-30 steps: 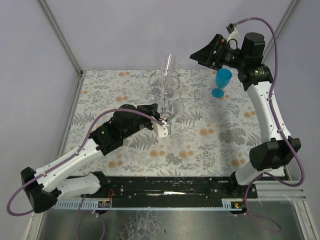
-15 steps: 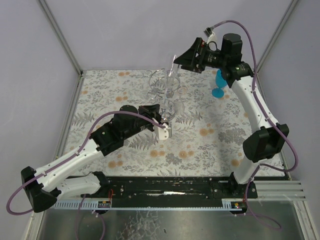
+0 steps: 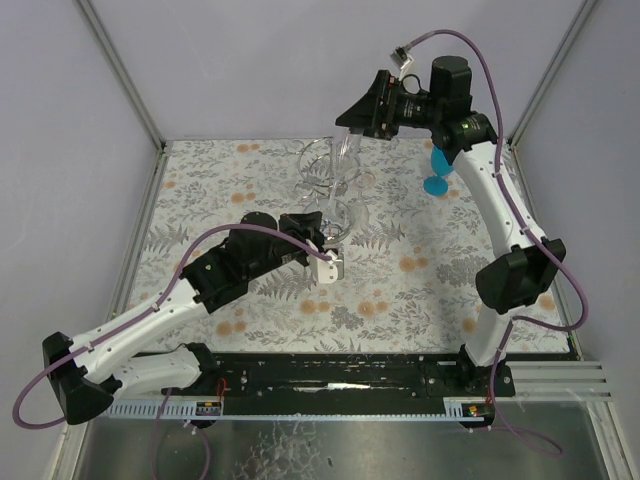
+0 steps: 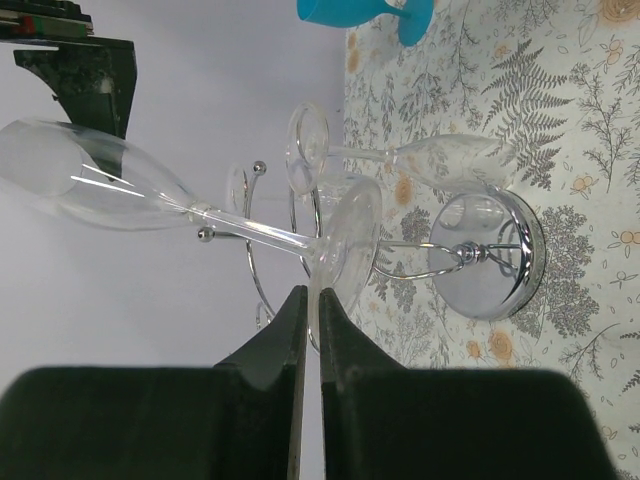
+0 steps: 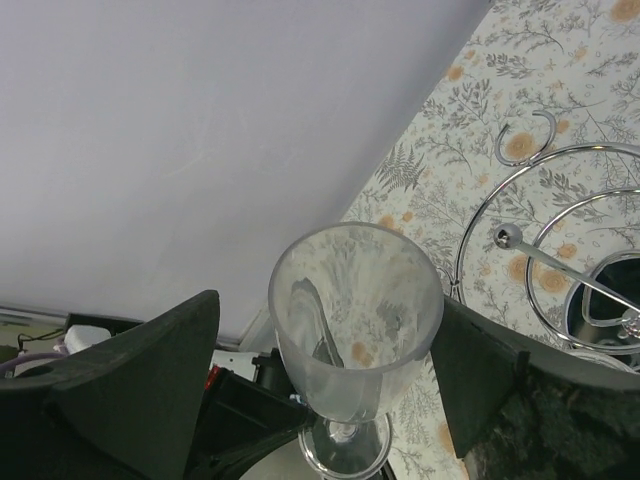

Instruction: Take the wine glass off the wine glass rack

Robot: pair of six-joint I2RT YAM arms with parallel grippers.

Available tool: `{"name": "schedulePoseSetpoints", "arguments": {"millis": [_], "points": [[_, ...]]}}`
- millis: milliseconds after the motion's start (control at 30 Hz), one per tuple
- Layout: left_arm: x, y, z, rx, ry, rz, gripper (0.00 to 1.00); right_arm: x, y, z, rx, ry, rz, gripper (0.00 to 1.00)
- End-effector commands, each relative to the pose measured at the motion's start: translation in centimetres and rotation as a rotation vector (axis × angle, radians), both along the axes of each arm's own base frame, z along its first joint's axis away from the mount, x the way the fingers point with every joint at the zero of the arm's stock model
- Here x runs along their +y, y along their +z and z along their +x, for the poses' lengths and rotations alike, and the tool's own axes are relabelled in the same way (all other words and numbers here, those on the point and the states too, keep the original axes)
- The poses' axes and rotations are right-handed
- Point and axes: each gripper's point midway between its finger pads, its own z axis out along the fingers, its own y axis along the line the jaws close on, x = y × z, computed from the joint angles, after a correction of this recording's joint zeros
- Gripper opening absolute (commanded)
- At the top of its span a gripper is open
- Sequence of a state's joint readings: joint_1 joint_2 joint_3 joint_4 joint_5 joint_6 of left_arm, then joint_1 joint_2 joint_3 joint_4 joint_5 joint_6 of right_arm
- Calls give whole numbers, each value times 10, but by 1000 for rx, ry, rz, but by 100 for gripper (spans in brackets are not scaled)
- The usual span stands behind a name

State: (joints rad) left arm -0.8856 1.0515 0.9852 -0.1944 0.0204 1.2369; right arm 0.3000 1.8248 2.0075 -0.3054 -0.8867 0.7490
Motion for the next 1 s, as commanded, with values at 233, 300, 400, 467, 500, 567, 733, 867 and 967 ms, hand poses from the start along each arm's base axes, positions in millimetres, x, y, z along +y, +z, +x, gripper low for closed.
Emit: {"name": "schedulePoseSetpoints", "arguments": {"millis": [233,300,400,467,500,567,733,867,967], "points": [[-5,27,-3,-86,-29,-64,0,-6,-11,-22,3,72,-115,84],[-5,27,-3,-86,-33,-62,0,-7,-16,-23,13,70,-132,82],[-5,27,-5,-88,-39,-60,0,-9,-20,-24,19,65,-150,79],[-5,27,-4,-89,-38,-59,0,-10,-21,-24,18,62,-156,72],[-5,27,-5,-90,-39,-58,0,-10,-21,-24,20,62,-157,70],[-5,27,-5,-90,-40,-57,0,-10,-21,-24,19,60,-157,70],[-5,27,-7,-91,-49,-54,0,-9,-19,-22,19,57,-148,76],[-6,26,-10,-89,-58,-50,0,-7,-15,-18,7,51,-131,86],[-7,26,-11,-84,-64,-49,0,-6,-11,-15,-7,46,-119,89]]}}
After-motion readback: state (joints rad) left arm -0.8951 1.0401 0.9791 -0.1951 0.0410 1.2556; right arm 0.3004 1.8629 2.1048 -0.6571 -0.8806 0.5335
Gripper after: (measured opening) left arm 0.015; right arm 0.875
